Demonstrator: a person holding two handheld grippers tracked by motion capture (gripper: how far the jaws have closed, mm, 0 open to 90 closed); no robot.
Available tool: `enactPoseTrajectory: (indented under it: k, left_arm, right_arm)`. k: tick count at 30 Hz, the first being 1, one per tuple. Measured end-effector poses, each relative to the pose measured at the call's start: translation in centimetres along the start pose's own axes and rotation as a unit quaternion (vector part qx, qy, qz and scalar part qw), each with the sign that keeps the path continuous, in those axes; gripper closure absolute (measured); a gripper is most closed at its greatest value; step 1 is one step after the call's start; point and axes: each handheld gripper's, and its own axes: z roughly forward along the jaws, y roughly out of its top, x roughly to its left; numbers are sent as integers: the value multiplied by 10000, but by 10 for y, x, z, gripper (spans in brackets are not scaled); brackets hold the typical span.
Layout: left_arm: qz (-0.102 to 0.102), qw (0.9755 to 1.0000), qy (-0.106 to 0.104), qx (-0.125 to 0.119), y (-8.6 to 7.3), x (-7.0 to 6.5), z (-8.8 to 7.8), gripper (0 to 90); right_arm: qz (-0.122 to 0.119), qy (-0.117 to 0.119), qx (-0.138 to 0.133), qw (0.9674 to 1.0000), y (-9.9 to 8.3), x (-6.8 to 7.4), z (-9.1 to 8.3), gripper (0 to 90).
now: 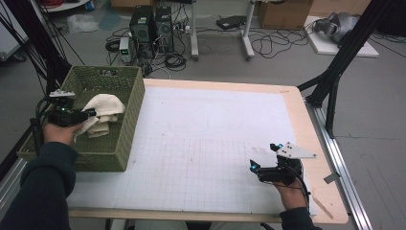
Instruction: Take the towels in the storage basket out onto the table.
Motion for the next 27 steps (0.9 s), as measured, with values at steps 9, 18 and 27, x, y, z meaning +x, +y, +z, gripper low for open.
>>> enactPoseTrajectory:
  k: [9, 18, 27]
  left_arm:
    - [-85, 9960, 77, -889, 10, 9, -34, 789]
    - [60, 9859, 53, -1670, 22, 8, -66, 788]
    - [213, 9750, -160, -2208, 34, -3, -86, 789]
  right_arm:
    - [-9, 23, -3, 10000, 1, 1, 1, 32]
    - [-32, 31, 3, 10000, 2, 2, 2, 32]
    - [-45, 44, -6, 10000, 2, 2, 2, 32]
